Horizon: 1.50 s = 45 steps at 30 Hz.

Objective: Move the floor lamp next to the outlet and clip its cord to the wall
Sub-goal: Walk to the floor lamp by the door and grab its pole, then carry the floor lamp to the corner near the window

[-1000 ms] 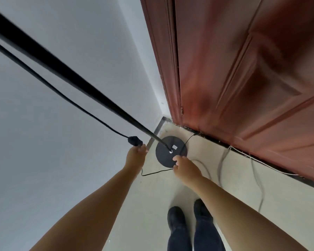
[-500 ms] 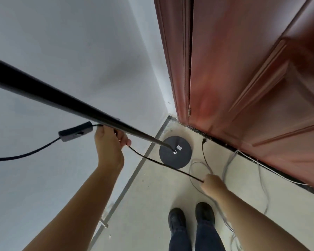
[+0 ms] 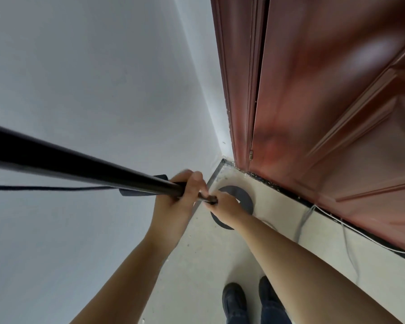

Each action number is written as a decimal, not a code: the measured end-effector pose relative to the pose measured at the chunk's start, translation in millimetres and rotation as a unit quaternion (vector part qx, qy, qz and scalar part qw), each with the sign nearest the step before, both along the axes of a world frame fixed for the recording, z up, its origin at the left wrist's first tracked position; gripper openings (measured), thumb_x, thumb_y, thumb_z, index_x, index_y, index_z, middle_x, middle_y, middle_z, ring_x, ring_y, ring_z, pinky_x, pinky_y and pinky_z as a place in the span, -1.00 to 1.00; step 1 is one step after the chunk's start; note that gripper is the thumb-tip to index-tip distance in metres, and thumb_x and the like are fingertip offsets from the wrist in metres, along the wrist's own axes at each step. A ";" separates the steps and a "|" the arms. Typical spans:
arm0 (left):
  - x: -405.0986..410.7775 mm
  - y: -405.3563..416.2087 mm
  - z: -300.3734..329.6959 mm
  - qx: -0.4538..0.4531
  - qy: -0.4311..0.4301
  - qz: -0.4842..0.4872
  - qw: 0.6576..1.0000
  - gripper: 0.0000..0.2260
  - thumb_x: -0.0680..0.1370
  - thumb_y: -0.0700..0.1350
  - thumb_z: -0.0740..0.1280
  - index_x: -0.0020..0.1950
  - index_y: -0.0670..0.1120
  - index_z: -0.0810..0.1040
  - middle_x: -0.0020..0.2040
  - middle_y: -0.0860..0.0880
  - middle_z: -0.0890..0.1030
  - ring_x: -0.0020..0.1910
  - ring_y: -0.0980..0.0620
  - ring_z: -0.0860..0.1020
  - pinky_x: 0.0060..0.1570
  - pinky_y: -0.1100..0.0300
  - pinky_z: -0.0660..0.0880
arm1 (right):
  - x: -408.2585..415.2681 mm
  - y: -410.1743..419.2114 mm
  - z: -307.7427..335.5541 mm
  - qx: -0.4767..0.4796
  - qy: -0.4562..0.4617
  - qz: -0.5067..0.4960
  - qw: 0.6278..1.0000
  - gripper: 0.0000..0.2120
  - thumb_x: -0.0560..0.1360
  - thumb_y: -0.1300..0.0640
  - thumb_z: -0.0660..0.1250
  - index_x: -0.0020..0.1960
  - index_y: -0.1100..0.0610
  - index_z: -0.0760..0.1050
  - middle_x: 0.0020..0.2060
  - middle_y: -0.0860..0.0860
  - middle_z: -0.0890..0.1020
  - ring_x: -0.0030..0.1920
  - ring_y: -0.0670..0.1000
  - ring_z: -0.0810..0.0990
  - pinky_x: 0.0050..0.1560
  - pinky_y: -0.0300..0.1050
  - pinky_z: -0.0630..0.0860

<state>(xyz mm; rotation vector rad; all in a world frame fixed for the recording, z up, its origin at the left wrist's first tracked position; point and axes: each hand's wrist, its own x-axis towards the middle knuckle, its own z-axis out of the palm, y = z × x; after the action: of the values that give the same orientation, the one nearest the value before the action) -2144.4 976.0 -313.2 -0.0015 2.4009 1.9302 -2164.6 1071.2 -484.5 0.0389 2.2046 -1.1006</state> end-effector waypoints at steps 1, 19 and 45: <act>-2.9 4.5 1.8 0.034 -0.014 0.004 0.999 -0.62 0.49 0.01 0.23 -0.52 -0.06 0.31 -0.53 0.01 0.34 -0.50 0.11 0.33 -0.30 0.31 0.38 | -2.2 -2.5 3.2 0.008 -0.002 0.003 1.000 -0.76 0.55 0.01 0.20 -0.22 0.13 0.39 -0.21 0.12 0.53 -0.17 0.11 0.50 -0.21 -0.06 0.34; 111.4 -7.3 153.9 0.146 -0.004 0.203 0.968 -0.51 0.47 -0.20 0.18 -0.65 0.11 0.22 -0.67 0.14 0.21 -0.63 0.19 0.18 -0.52 0.36 0.22 | 87.6 -14.6 178.9 0.043 0.026 0.213 0.976 -0.60 0.58 0.09 0.17 -0.42 0.02 0.20 -0.47 -0.04 0.34 -0.48 -0.09 0.30 -0.47 -0.24 0.18; 631.7 -161.0 283.8 0.225 0.143 0.593 0.760 -0.60 0.48 -0.29 0.15 -0.48 -0.01 0.08 -0.63 0.12 0.14 -0.61 0.11 0.07 -0.50 0.20 0.05 | 512.2 -232.0 322.6 0.067 0.060 0.629 0.773 -0.86 0.44 0.08 0.23 -0.27 0.07 0.46 -0.24 0.09 0.60 -0.40 0.02 0.44 -0.32 -0.14 0.39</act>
<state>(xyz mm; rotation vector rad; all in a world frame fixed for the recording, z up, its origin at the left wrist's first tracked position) -1512.7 815.0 -29.4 -1.6857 2.1014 3.0862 -1652.4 839.3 -161.9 -1.2800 1.7389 -0.1503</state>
